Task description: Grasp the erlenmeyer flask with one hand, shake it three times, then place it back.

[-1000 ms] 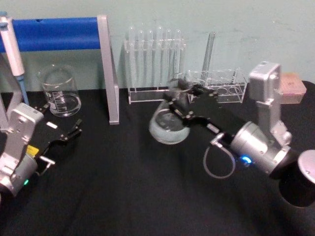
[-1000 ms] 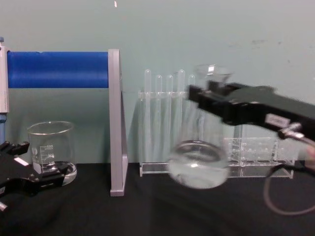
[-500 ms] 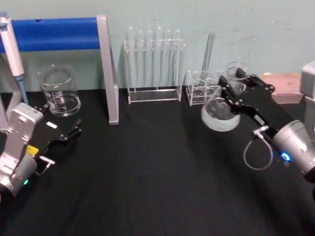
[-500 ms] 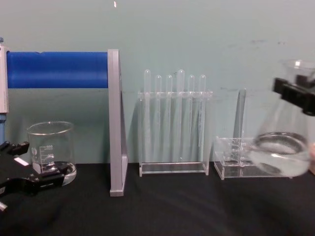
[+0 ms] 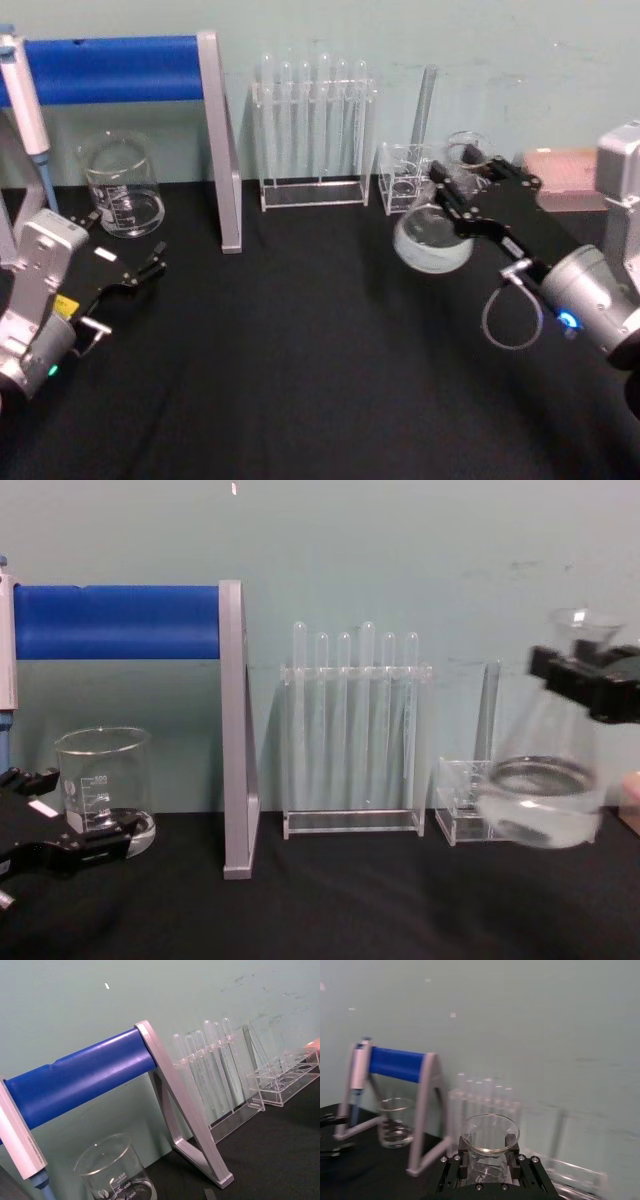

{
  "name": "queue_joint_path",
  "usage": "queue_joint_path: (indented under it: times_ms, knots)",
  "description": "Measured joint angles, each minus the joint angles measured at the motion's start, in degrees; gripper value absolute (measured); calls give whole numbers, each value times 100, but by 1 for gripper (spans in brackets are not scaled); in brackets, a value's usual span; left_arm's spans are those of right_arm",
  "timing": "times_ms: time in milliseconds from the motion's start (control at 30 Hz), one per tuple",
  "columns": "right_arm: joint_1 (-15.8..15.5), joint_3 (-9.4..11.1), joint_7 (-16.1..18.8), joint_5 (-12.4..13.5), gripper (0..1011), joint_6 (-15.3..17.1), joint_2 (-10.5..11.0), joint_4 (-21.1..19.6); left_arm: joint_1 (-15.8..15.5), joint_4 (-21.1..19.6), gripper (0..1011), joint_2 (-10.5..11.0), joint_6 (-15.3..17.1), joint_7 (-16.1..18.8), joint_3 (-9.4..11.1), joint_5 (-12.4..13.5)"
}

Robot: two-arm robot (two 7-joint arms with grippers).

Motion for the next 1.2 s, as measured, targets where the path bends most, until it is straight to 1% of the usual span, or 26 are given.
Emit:
queue_joint_path:
  times_ms: [167,200,267,300,333,400,533,633,767,900,1000,1133,1200]
  knots:
    - [207,-279,383,73,449,25,-49,146,0,0,1001,0,0,0,0,0]
    - [276,-382,514,102,449,30,-56,196,0,0,1001,0,0,0,0,0]
    - [353,-504,660,139,449,31,-65,247,0,0,1001,0,0,0,0,0]
    - [417,-600,767,171,449,31,-68,287,0,0,1001,0,0,0,0,0]
    - [417,-600,767,171,450,31,-68,287,0,0,1001,0,0,0,0,0]
    - [562,-825,994,247,449,25,-76,382,0,0,1001,0,0,0,0,0]
    - [690,-1017,1181,327,449,17,-80,471,0,0,1001,0,0,0,0,0]
    - [754,-1114,1241,378,449,5,-76,512,0,0,1001,0,0,0,0,0]
    - [792,-1160,1234,428,450,-22,-54,533,0,0,1001,0,0,0,0,0]
    - [776,-1122,1110,468,450,-53,-5,523,0,0,1001,0,0,0,0,0]
    - [705,-1018,933,480,449,-73,42,470,0,0,1001,0,0,0,0,0]
    - [556,-811,670,477,449,-85,110,363,0,0,1001,0,0,0,0,0]
    - [434,-649,477,455,449,-90,148,277,0,0,1001,0,0,0,0,0]
